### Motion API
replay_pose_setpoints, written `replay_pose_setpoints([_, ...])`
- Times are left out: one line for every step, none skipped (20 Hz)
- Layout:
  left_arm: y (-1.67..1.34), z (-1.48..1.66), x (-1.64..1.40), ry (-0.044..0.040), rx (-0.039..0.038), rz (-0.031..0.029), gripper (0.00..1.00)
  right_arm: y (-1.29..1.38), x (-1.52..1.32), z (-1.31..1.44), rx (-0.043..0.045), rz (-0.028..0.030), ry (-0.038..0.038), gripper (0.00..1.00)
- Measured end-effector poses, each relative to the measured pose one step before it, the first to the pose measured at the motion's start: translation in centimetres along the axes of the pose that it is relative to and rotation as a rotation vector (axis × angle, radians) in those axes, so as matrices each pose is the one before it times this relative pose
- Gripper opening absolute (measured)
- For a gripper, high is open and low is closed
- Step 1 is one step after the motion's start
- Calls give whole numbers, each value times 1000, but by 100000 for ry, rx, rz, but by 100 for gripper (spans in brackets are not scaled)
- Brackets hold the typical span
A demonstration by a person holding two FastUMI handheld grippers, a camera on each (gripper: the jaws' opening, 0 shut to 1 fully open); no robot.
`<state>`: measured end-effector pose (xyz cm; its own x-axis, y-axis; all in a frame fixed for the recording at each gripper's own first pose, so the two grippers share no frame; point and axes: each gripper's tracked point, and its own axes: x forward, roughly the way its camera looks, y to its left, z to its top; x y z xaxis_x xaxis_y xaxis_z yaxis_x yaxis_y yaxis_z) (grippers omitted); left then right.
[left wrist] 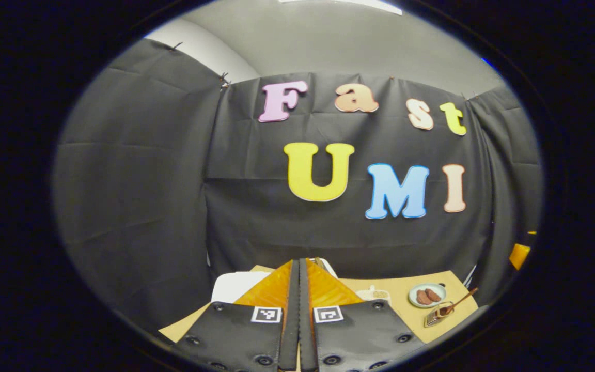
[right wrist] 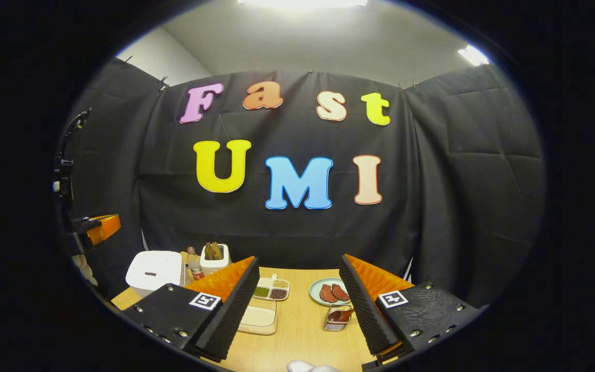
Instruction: Close the left gripper, press the button to open the rice cooker; take a wooden spoon from the chopstick holder with the right hand, scoop a spoonful of rice and pour it into the rice cooker, then put the wooden spoon back into the chopstick holder.
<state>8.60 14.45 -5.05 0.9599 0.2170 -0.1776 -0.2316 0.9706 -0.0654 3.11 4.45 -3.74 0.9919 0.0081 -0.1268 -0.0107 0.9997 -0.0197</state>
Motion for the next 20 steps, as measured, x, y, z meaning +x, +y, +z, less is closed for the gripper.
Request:
replay_pose_setpoints([988, -1307, 1523, 2738, -1547, 2664, 9, 315, 256, -267, -309, 654, 1322, 95])
replay_pose_setpoints([1177, -1086, 1755, 2737, -939, 2504, 9, 407, 445, -155, -200, 477, 1065, 95])
replay_pose_setpoints([1088, -1588, 2055, 3828, -475, 2572, 8, 292, 354, -151, -648, 278, 1149, 95])
replay_pose_setpoints([1127, -1611, 1762, 3414, -1170, 3063, 9, 292, 398, -275, -945, 280, 1349, 95])
replay_pose_setpoints([811, -1847, 1709, 4684, -66, 2147, 9, 209, 346, -77, -972, 175, 812, 95])
replay_pose_setpoints([765, -1604, 1733, 2710, -140, 2375, 9, 237, 369, -179, -1001, 192, 815, 95])
replay_pose_setpoints([533, -1923, 1581, 4583, -229, 1374, 9, 232, 279, -114, -581, 248, 1062, 95])
replay_pose_setpoints([518, -1671, 1344, 3299, 217, 1614, 9, 296, 226, -228, -450, 560, 713, 95])
replay_pose_setpoints([196, -1825, 1573, 4013, -243, 894, 10, 130, 264, -26, -325, 116, 890, 95])
replay_pose_setpoints([347, -1781, 1401, 3852, 341, 1072, 10, 121, 249, -299, -312, 354, 892, 95])
replay_pose_setpoints([-225, -974, 1185, 2956, -487, 58, 9, 83, 156, -236, -376, -21, 1082, 95])
replay_pose_setpoints([-99, -1272, 1075, 3169, -655, 713, 10, 18, 109, -263, -258, 49, 782, 95])
replay_pose_setpoints([-169, -719, 997, 2154, 245, 154, 10, -2, 144, -135, -165, -101, 611, 95])
replay_pose_setpoints([250, -719, 748, 1375, 499, 1130, 9, 30, 128, -245, -55, 74, 824, 95])
replay_pose_setpoints([316, -574, 547, 1558, 527, 1443, 9, 72, 162, -129, 99, 137, 541, 95])
replay_pose_setpoints([326, -345, 360, 861, -238, 572, 10, 137, 88, -194, 181, 320, 695, 95])
replay_pose_setpoints([174, -213, 350, 1358, -761, -124, 10, 156, 97, -111, 159, 331, 523, 95])
replay_pose_setpoints([232, -677, -74, 2183, -514, 315, 9, 95, 28, -118, 78, 457, 273, 95])
replay_pose_setpoints([78, -124, -35, 387, 268, 294, 9, 103, 11, 19, -126, 193, 234, 95])
replay_pose_setpoints([316, 287, 636, -2022, 1588, 1053, 10, -49, 55, -96, -220, 51, -69, 95])
